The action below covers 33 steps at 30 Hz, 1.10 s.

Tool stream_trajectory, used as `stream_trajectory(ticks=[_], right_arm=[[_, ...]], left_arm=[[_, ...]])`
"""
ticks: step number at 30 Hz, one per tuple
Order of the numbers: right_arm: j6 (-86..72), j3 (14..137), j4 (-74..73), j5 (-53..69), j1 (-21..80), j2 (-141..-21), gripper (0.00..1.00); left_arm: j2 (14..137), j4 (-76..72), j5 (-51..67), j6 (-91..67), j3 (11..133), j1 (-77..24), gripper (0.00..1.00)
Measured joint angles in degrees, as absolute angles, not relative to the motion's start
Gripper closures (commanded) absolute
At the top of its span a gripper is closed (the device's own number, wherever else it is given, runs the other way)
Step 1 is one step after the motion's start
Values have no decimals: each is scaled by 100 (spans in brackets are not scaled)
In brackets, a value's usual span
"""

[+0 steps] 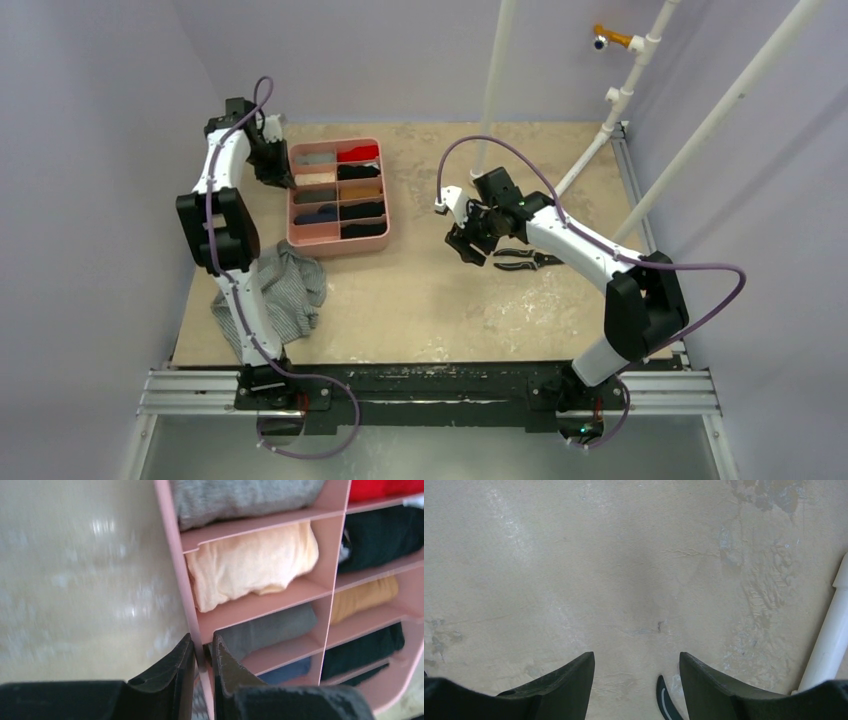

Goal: Roll the underwear
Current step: Move the storage box to the center of the board.

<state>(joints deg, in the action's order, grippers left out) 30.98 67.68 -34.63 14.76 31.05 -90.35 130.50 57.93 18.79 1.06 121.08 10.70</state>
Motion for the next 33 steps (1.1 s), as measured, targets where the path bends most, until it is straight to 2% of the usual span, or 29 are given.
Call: stream_trajectory(ticks=[1, 2, 3, 4, 12, 15, 20, 22, 27, 30, 31, 33], right_arm=[[3098, 6768, -3463, 1483, 3105, -9035, 38], [3098, 6768, -3463, 1503, 3105, -9035, 38], [3098, 6764, -3461, 1529, 3105, -9032, 38], [3100, 6753, -3459, 1573, 3105, -9024, 38], [3107, 6654, -3444, 1804, 3105, -8945, 38], [3109, 6641, -3446, 1905, 3105, -8949, 38], [3111, 6641, -3446, 1953, 3105, -8952, 38], [3111, 6641, -3446, 1953, 3105, -8952, 38], [3111, 6639, -3446, 1953, 3105, -8952, 38], [3111, 6628, -3444, 1953, 3105, -8952, 38], [3111, 6622, -3446, 1951, 3105, -8952, 38], [3111, 6604, -3448, 1949, 3105, -8952, 38]], left_arm=[[12763, 5798, 1861, 102, 11716, 1105, 99], [12453, 5806, 1850, 86, 11316, 1157, 19], [12119, 5839, 1844, 71, 10921, 1225, 2], [11736, 5839, 1942, 207, 10514, 1326, 0], [9349, 5476, 2383, 1562, 8431, 2259, 0], [9255, 5437, 2443, 1802, 8187, 2333, 0], [9776, 5452, 2781, 1839, 8162, 2285, 2], [10042, 5437, 2912, 1745, 8162, 2241, 9], [10628, 5356, 2993, 1439, 8254, 1881, 38], [10925, 5290, 2976, 1240, 8436, 1575, 51], [10997, 5297, 2873, 1118, 8521, 1485, 59], [11109, 5286, 2840, 939, 8737, 1400, 85]])
